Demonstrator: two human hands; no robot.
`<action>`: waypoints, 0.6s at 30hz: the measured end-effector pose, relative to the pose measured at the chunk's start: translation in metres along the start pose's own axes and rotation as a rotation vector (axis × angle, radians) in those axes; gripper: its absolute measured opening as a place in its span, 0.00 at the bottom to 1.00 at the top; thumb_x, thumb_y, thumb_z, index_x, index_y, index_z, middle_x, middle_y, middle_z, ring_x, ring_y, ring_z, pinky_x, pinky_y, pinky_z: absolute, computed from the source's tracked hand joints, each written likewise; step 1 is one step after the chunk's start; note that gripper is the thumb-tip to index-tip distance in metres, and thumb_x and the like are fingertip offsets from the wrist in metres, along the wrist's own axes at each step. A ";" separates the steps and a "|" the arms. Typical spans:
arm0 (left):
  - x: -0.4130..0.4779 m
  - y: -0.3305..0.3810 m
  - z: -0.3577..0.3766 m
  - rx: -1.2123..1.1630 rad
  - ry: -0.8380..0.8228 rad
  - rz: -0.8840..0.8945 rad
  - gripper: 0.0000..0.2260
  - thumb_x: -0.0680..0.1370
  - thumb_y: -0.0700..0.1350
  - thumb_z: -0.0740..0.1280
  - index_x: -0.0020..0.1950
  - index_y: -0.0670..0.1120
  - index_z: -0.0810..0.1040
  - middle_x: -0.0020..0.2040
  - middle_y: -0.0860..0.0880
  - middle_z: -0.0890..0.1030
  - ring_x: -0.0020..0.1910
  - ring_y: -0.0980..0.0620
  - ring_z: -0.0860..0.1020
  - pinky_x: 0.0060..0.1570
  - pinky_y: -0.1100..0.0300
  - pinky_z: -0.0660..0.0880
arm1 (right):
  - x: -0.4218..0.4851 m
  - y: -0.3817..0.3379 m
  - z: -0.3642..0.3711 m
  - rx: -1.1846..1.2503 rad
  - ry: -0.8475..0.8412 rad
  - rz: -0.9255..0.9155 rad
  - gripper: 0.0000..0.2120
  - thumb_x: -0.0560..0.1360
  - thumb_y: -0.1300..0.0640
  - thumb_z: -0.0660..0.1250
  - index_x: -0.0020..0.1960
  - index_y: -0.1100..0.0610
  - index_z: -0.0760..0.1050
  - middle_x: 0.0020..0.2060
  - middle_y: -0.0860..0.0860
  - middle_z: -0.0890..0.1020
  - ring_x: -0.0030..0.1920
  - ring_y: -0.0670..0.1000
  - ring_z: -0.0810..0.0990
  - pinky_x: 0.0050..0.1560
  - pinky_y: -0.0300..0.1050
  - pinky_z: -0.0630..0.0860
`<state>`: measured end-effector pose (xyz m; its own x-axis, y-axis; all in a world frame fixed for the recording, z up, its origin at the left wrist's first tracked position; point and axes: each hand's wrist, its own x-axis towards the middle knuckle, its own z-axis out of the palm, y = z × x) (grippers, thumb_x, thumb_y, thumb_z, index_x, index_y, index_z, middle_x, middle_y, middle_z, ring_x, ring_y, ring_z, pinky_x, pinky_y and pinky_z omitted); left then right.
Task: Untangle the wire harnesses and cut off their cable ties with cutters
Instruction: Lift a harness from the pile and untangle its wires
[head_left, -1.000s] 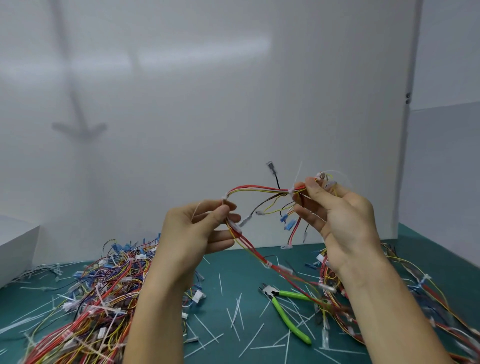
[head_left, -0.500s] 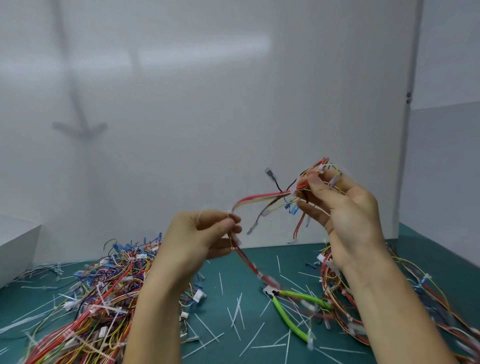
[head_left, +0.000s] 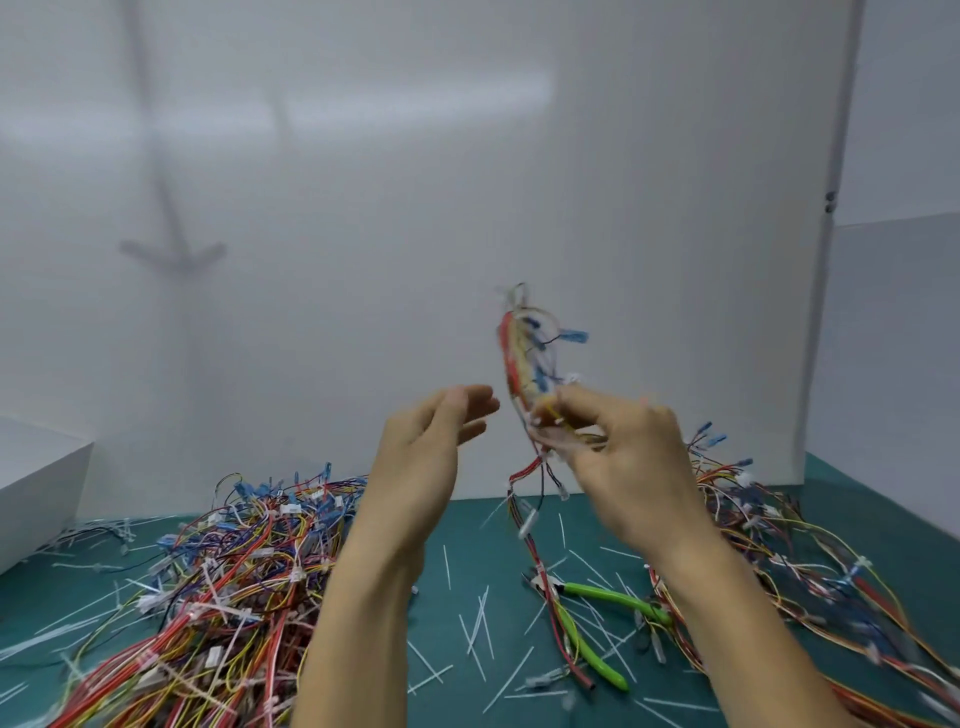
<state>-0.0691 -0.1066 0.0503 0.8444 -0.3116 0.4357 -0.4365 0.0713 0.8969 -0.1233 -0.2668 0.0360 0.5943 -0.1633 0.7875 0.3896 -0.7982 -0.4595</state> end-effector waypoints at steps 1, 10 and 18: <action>0.001 0.001 0.003 -0.064 0.023 0.007 0.15 0.84 0.50 0.57 0.52 0.50 0.83 0.49 0.57 0.86 0.50 0.63 0.83 0.46 0.70 0.74 | -0.002 -0.002 0.005 -0.062 -0.052 -0.033 0.06 0.75 0.56 0.73 0.50 0.46 0.84 0.43 0.43 0.86 0.43 0.47 0.84 0.41 0.49 0.81; 0.006 -0.012 -0.013 -0.151 0.296 -0.067 0.09 0.79 0.50 0.68 0.43 0.48 0.83 0.35 0.57 0.80 0.37 0.59 0.77 0.43 0.59 0.75 | -0.007 -0.008 0.030 -0.265 -0.380 -0.120 0.11 0.76 0.49 0.70 0.58 0.41 0.80 0.52 0.40 0.83 0.53 0.44 0.79 0.49 0.46 0.76; 0.004 -0.015 -0.025 0.013 0.283 -0.006 0.05 0.76 0.44 0.73 0.47 0.54 0.85 0.37 0.57 0.85 0.35 0.64 0.81 0.42 0.61 0.78 | -0.018 0.049 0.026 -0.704 -0.768 0.348 0.17 0.79 0.57 0.64 0.67 0.52 0.70 0.64 0.53 0.76 0.62 0.57 0.76 0.60 0.52 0.75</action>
<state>-0.0514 -0.0851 0.0404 0.8994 -0.0351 0.4356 -0.4334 0.0574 0.8994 -0.0965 -0.2884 -0.0114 0.9688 -0.2339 0.0824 -0.2278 -0.9706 -0.0772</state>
